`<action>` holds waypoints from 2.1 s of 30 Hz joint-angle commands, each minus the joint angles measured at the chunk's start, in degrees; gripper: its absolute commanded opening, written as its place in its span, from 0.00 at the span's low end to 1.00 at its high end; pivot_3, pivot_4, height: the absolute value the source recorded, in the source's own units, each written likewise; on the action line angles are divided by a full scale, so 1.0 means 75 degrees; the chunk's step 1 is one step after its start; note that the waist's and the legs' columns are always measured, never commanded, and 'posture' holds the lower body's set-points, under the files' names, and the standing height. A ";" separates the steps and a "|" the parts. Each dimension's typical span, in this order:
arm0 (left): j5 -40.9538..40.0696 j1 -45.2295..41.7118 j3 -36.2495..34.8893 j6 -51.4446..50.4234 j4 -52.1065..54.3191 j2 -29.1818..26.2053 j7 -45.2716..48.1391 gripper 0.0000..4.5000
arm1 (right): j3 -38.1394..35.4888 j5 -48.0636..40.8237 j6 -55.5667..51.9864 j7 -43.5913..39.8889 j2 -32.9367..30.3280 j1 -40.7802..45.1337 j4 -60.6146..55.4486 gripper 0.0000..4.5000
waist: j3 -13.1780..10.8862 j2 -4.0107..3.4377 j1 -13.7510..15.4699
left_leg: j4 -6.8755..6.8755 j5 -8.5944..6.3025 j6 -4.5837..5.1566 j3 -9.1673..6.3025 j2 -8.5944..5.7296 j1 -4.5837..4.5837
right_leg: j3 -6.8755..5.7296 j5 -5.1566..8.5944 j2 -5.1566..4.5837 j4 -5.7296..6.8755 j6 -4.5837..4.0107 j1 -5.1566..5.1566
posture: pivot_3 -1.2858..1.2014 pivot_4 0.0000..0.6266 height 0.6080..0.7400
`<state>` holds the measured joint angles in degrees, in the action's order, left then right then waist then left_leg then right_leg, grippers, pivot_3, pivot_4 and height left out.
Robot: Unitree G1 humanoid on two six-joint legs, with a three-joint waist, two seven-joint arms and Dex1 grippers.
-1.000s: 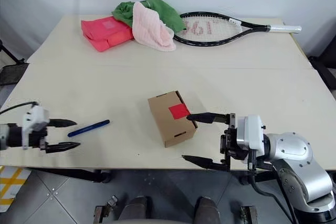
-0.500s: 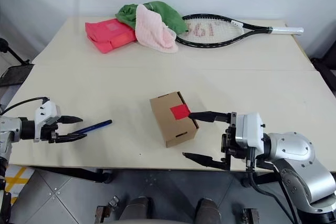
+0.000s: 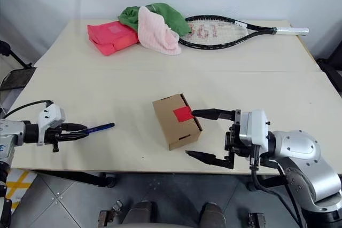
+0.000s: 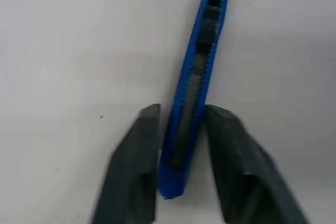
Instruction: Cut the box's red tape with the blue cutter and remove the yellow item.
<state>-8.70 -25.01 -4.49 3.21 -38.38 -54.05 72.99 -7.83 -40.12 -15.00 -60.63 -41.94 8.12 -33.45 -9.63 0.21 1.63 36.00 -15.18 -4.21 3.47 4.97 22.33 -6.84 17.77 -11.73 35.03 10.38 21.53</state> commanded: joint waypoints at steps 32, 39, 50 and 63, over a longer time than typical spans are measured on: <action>0.0909 -0.0079 0.4028 -0.6020 0.8512 0.1979 -0.1884 0.09 | -0.0782 0.0495 -0.1716 0.0715 -0.1541 -0.2795 -0.1285 0.73 | -0.0052 0.0083 0.0177 | 0.0025 -0.0017 0.0004 0.0010 0.0006 0.0017 | 0.0018 -0.0001 0.0008 -0.0033 0.0000 0.0006 | 0.52 0.24 1.00; 0.1228 -0.0545 0.4772 -0.6558 0.8708 0.2102 -0.2097 0.09 | 0.0933 0.0961 -0.3224 0.1898 -0.1340 -0.1284 -0.1186 0.19 | -0.0053 0.0086 0.0204 | 0.0060 -0.0027 0.0007 0.0011 0.0005 0.0025 | 0.0022 -0.0002 0.0007 -0.0037 -0.0002 -0.0001 | 0.52 0.24 1.00; 0.1157 -0.0846 0.4949 -0.7159 0.8895 0.1983 -0.2150 0.09 | 0.2806 0.1913 -0.4182 0.2547 -0.0750 0.0178 -0.0715 0.01 | -0.0053 0.0085 0.0222 | 0.0135 -0.0058 0.0033 0.0009 0.0006 0.0073 | 0.0020 -0.0004 0.0007 -0.0032 -0.0005 0.0011 | 0.52 0.24 1.00; 0.1044 -0.1046 0.5045 -0.7479 0.9022 0.2048 -0.2187 0.09 | 0.3399 0.2262 -0.4523 0.2461 -0.0499 0.0508 -0.0399 0.01 | -0.0052 0.0085 0.0200 | 0.0148 -0.0069 0.0038 0.0008 0.0006 0.0085 | 0.0019 -0.0004 0.0007 -0.0035 -0.0004 0.0014 | 0.52 0.24 1.00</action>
<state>-0.64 -32.98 32.13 -52.37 28.71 -38.67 57.04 16.31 -23.56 -47.90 -42.08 -46.17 12.11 -37.20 -10.02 0.85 3.13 37.11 -15.69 -3.93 3.53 5.01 22.96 -6.70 17.74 -11.68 34.77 10.35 21.64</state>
